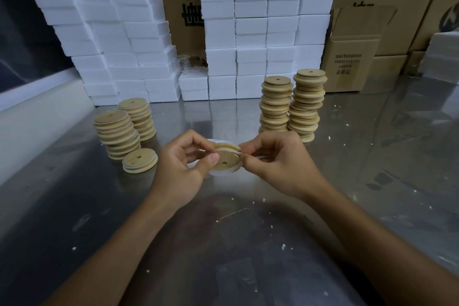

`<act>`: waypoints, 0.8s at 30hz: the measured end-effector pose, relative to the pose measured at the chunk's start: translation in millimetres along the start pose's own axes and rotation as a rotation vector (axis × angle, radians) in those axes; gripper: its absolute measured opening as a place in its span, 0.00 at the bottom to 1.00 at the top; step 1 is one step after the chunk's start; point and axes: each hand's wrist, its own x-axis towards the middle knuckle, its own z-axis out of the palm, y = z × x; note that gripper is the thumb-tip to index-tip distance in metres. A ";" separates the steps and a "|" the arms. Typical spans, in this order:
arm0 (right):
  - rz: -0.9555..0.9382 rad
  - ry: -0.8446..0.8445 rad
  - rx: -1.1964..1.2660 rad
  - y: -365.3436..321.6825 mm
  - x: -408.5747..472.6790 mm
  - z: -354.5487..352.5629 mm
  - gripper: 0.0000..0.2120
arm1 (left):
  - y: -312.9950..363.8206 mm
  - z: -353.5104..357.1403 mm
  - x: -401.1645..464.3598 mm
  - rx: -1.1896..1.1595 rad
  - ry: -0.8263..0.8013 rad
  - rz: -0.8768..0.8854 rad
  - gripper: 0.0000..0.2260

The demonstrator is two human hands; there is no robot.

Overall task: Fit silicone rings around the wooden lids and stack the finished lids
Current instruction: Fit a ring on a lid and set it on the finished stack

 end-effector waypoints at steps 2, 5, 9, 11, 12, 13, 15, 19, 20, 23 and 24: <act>-0.011 -0.040 -0.039 -1.1 0.4 -3.0 0.04 | -0.2 -0.5 -0.4 -0.012 -0.003 -0.021 0.13; -0.035 -0.100 -0.111 -2.2 0.3 -6.5 0.05 | -0.8 -0.6 -0.5 -0.012 -0.012 -0.029 0.13; -0.057 -0.095 -0.191 -2.9 -0.3 -7.3 0.08 | -2.3 -1.0 -0.4 0.000 -0.030 -0.032 0.12; -0.062 -0.116 -0.281 -3.3 -0.6 -9.4 0.06 | -2.7 -0.7 -0.8 0.013 -0.045 -0.043 0.12; -0.075 -0.130 -0.345 -3.7 -0.4 -11.0 0.05 | -2.5 -0.2 -1.1 0.026 -0.053 -0.043 0.12; -0.109 -0.140 -0.418 -4.5 0.0 -12.3 0.03 | -2.0 0.5 -1.3 0.044 -0.058 -0.037 0.11; -0.202 -0.141 -0.538 -6.0 1.1 -12.2 0.03 | -1.1 1.0 -1.2 0.083 -0.053 -0.013 0.11; -0.190 -0.116 -0.475 -2.1 -0.1 -9.0 0.03 | 0.6 -0.7 0.1 0.085 -0.010 0.001 0.12; -0.170 -0.100 -0.424 -0.1 -0.5 -8.6 0.03 | 0.9 -0.7 0.3 0.069 0.000 -0.009 0.12; -0.125 -0.029 -0.284 2.6 -2.4 -4.6 0.07 | 2.5 -0.5 0.4 -0.047 0.030 -0.079 0.13; -0.120 0.002 -0.248 3.3 -2.8 -1.7 0.08 | 2.8 -0.5 0.3 -0.107 0.036 -0.113 0.14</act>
